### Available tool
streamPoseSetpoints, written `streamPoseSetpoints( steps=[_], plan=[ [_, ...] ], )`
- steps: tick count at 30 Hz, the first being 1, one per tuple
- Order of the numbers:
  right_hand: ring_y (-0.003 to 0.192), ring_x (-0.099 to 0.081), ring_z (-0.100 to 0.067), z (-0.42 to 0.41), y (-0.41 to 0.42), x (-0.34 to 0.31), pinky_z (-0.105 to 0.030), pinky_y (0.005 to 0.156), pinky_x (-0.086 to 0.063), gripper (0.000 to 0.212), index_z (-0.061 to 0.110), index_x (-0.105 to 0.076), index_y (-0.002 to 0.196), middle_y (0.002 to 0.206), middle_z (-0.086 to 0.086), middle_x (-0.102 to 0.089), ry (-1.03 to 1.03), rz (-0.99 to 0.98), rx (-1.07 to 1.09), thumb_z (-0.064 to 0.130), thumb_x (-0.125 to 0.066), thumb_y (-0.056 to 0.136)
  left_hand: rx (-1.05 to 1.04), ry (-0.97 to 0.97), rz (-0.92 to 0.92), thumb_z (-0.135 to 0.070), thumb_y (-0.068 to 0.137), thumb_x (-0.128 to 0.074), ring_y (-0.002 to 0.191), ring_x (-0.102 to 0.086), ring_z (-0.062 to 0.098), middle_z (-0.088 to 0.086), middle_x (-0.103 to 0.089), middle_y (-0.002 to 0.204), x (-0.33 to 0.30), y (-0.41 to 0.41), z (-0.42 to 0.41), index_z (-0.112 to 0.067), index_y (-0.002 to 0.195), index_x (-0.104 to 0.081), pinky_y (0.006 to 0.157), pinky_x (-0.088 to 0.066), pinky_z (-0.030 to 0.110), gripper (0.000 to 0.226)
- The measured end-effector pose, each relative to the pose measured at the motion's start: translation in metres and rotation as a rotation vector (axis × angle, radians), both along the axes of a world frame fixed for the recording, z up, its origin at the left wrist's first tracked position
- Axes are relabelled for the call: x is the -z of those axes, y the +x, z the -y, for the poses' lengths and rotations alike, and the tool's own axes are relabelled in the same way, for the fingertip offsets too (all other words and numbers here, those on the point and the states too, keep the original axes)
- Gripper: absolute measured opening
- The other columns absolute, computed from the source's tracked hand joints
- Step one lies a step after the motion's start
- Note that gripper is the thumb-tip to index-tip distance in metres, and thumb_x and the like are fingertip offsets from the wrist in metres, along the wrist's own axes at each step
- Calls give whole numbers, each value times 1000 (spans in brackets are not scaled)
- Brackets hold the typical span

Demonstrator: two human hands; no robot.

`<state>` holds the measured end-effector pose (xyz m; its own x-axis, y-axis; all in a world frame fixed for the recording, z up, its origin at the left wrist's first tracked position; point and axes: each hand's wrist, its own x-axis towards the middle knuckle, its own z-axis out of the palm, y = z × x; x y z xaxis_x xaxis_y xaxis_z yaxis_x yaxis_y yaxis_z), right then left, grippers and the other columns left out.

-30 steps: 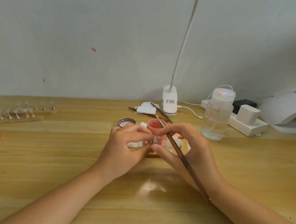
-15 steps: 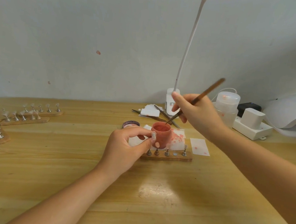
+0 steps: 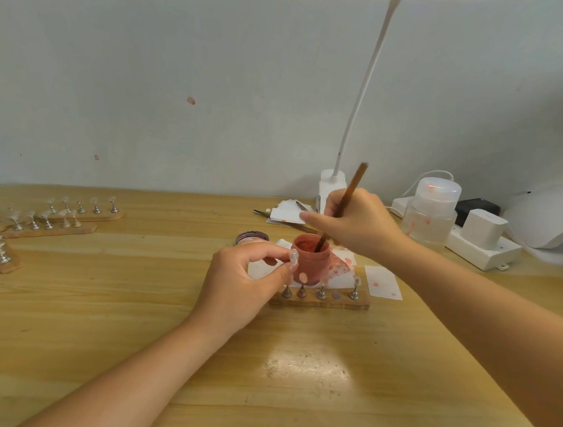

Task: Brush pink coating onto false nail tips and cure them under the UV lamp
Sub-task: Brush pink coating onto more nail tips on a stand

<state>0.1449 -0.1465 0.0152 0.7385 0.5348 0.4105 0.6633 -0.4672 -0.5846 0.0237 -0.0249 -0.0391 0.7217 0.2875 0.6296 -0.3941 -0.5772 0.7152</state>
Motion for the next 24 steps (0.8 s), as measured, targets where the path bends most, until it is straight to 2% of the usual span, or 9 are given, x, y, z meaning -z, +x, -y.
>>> streamPoseSetpoints(
  steps=[4,8,11,15,19,22,24],
  plan=[
    [37,-46,4,15,7,-6,-6,42,-36,38,16,-48,51,34,10,-48,233,-94,59,24,-67,83,-20,-9,-2,-2,73,-72,86,-58,-8,-17,-66,79,0,0,0,-31,69,-66,77,-38,2,30],
    [36,-45,3,25,11,-3,-11,44,-37,34,15,-50,54,34,9,-49,301,-174,82,23,-65,84,-37,-36,-23,-1,72,-72,84,-59,-7,-19,-66,74,1,0,0,-33,67,-66,76,-39,2,32],
    [34,-44,2,30,12,-2,-8,40,-34,34,14,-50,56,34,8,-49,343,-208,65,23,-65,84,-47,-34,-32,-2,72,-72,81,-59,-9,-19,-66,71,1,0,0,-33,67,-66,74,-38,0,32],
    [38,-47,1,38,10,-5,-13,48,-40,30,11,-54,60,43,3,-53,363,-135,82,25,-65,84,-39,-38,-34,-2,72,-73,80,-58,-12,-20,-66,70,0,0,0,-33,68,-66,73,-37,0,32],
    [41,-51,-1,44,-7,-3,-12,47,-44,31,8,-55,67,47,1,-57,516,-91,36,31,-61,86,-30,-36,-30,-1,72,-73,81,-58,-13,-31,-64,69,0,-1,1,-37,69,-65,73,-37,0,36],
    [45,-56,-5,45,-30,6,-11,46,-43,27,15,-60,77,55,2,-66,629,-124,-92,38,-50,84,-28,-26,-29,-1,72,-73,81,-56,-16,-36,-62,70,-1,-2,2,-38,71,-65,73,-36,-1,37],
    [57,-61,-2,43,-46,16,-10,52,-44,23,23,-63,84,66,8,-68,612,-71,-155,39,-46,83,-26,-18,-23,-1,72,-73,81,-56,-16,-35,-62,69,-1,-2,2,-38,72,-65,74,-37,-1,39]
  ],
)
